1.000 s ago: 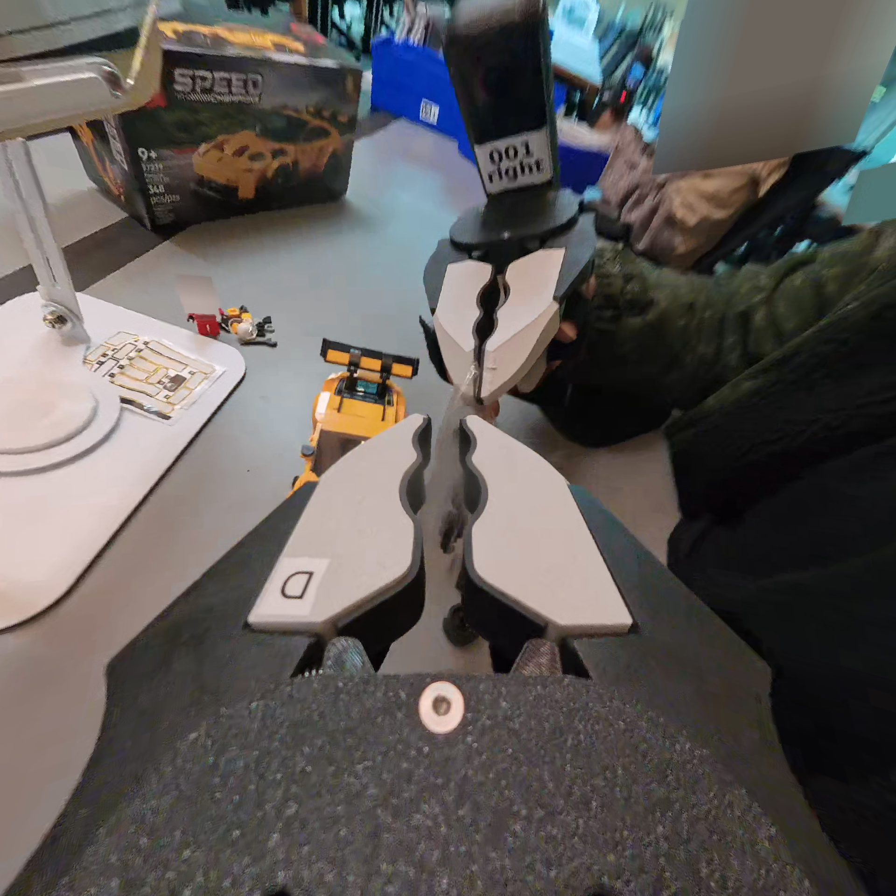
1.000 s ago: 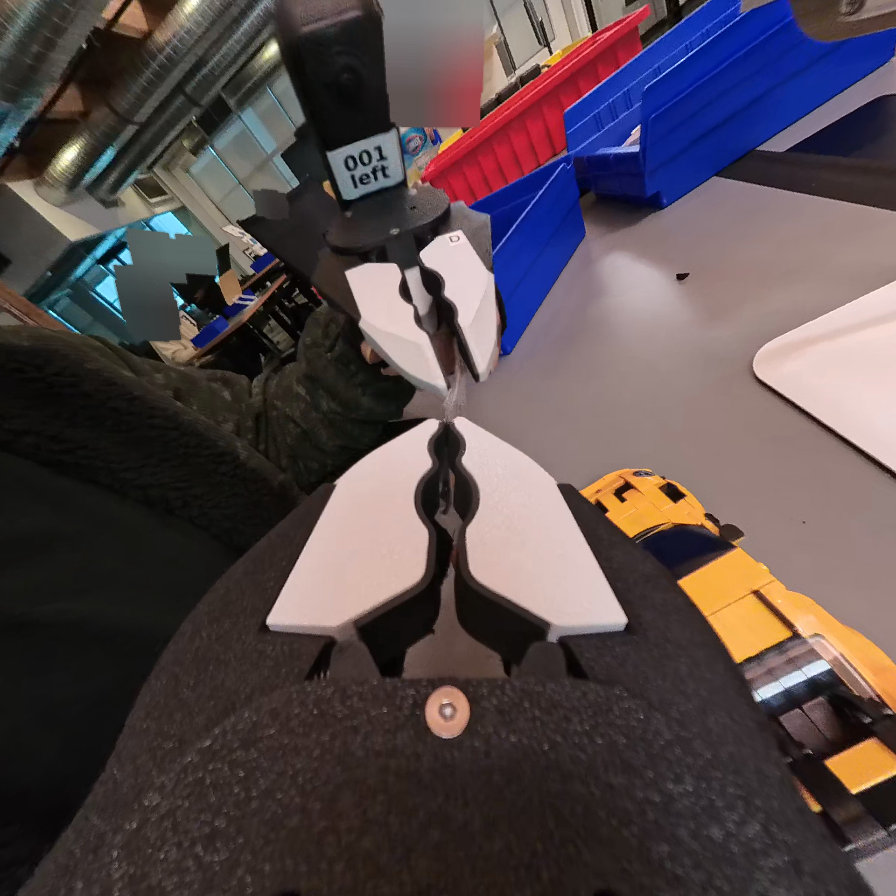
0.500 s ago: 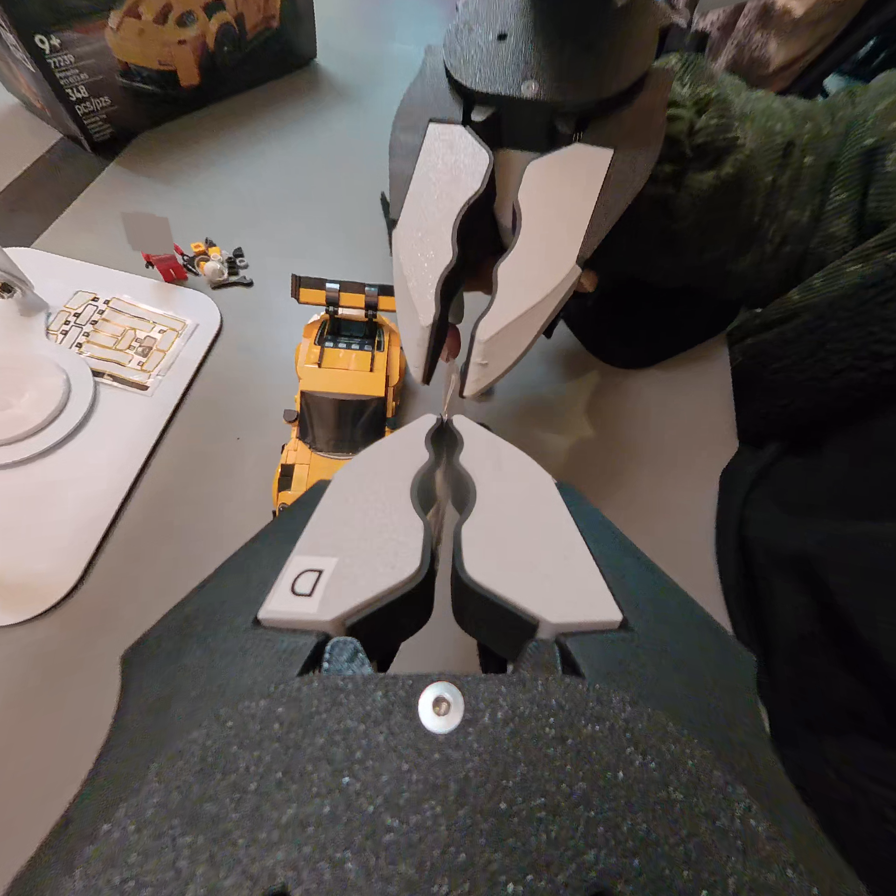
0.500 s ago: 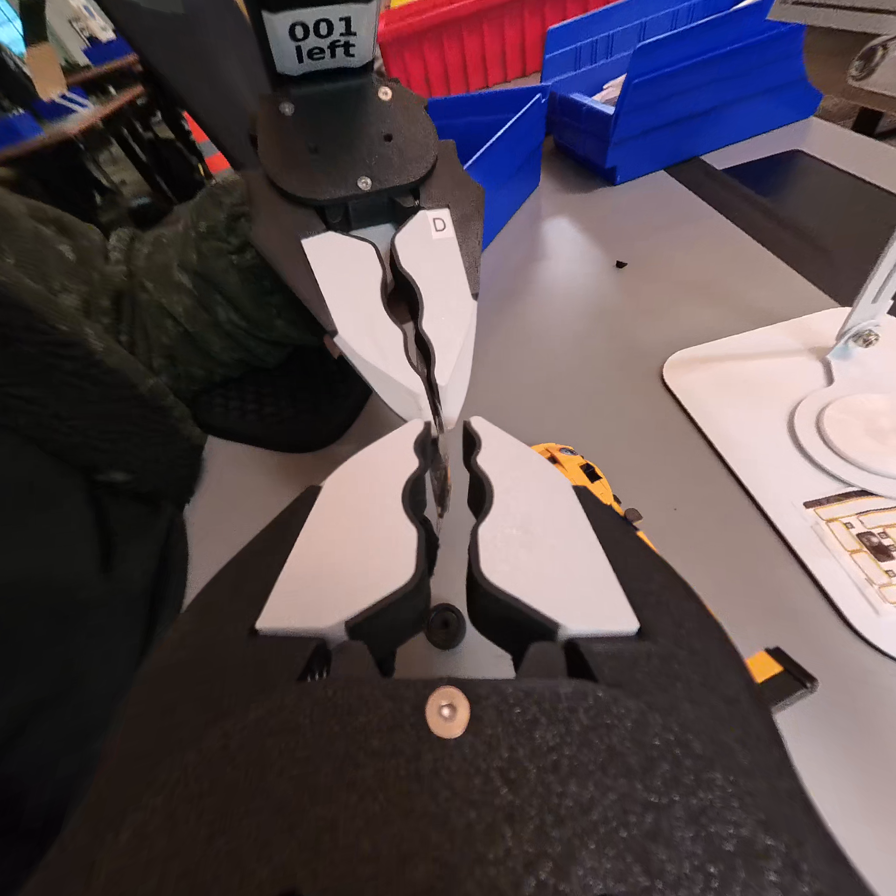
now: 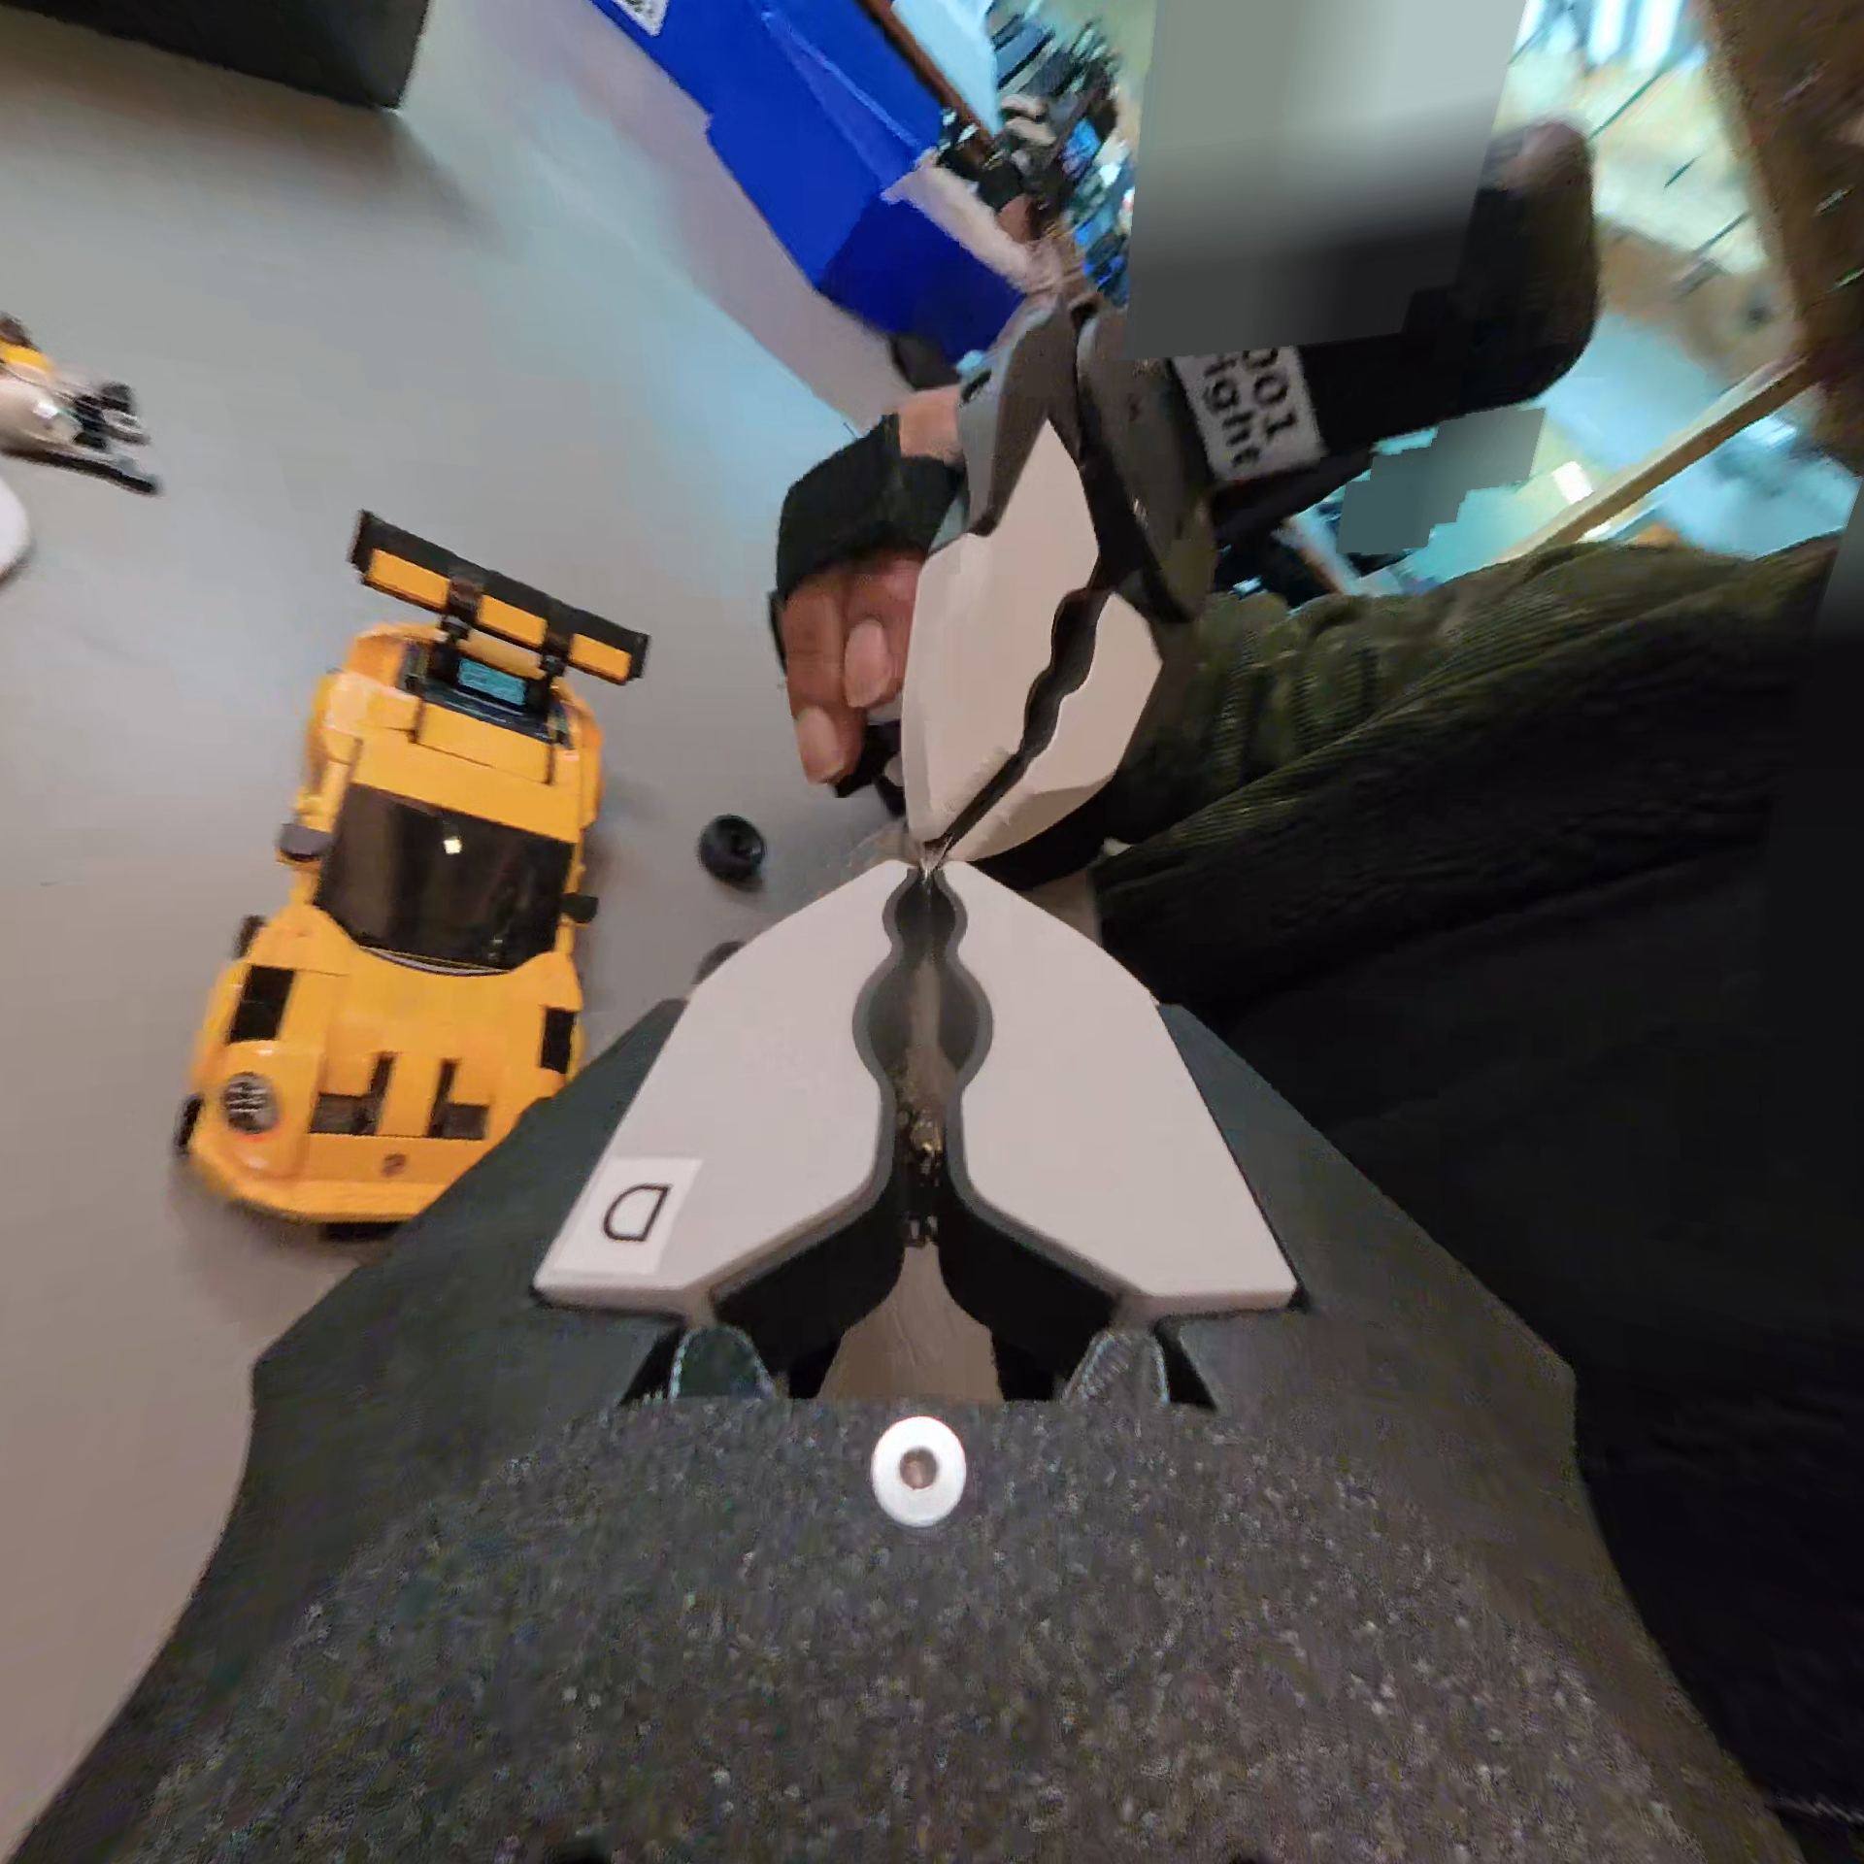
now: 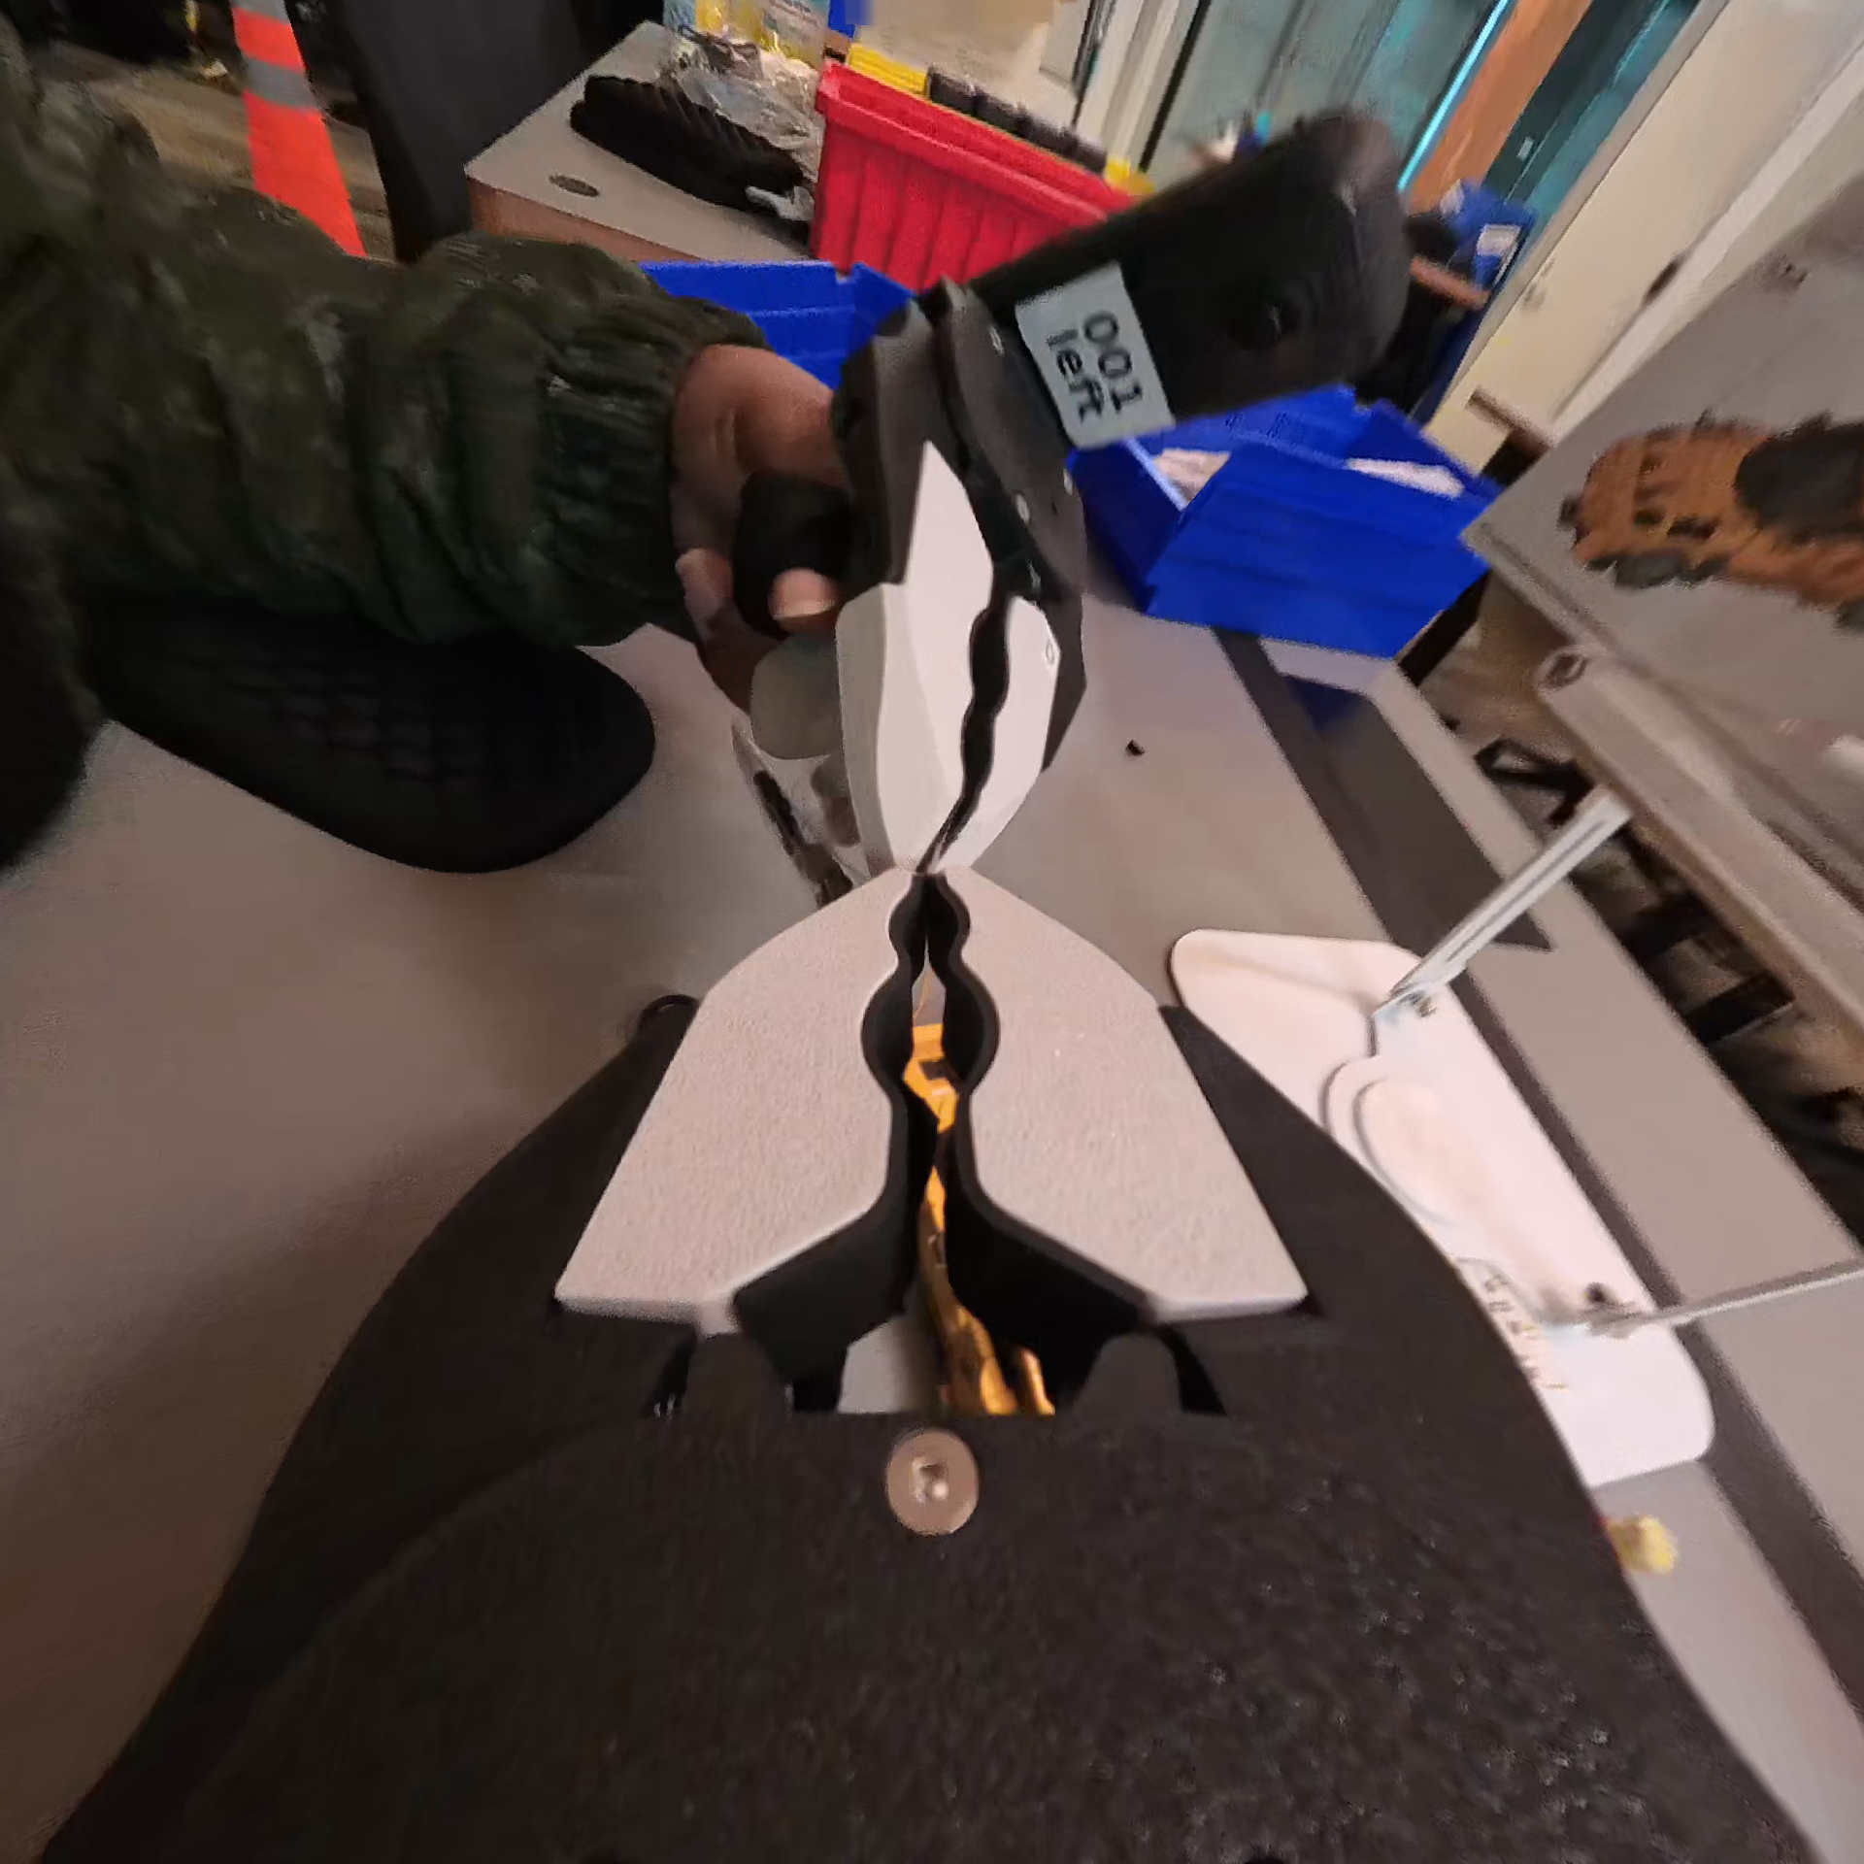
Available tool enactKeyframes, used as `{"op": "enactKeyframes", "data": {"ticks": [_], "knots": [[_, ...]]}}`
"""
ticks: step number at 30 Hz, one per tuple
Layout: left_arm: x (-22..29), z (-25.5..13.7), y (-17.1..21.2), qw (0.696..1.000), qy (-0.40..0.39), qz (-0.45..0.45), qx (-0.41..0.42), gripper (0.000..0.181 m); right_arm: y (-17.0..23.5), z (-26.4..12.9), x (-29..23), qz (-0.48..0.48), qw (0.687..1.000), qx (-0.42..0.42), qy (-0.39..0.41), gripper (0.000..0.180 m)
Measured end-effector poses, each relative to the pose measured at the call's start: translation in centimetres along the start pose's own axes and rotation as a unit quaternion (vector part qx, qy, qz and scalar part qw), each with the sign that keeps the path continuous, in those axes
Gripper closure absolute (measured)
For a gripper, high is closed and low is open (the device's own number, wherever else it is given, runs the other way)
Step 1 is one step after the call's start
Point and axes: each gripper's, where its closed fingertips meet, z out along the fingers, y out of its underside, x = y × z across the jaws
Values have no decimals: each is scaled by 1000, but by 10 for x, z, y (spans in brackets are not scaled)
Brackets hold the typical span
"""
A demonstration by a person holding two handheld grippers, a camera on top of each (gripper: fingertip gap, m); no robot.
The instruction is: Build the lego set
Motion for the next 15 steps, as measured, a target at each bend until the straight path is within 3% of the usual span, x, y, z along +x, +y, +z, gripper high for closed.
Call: {"op": "enactKeyframes", "data": {"ticks": [4,6,15], "knots": [[7,0,-1,999,45,-27,14,180,-5,-2,-2,-52,998,27,12,180],[9,0,1,998,50,-24,9,180,-5,-2,-4,-29,999,23,-1,180],[0,-1,3,989,-76,125,-30,174,4,1,-10,88,994,-6,-58,180]]}}
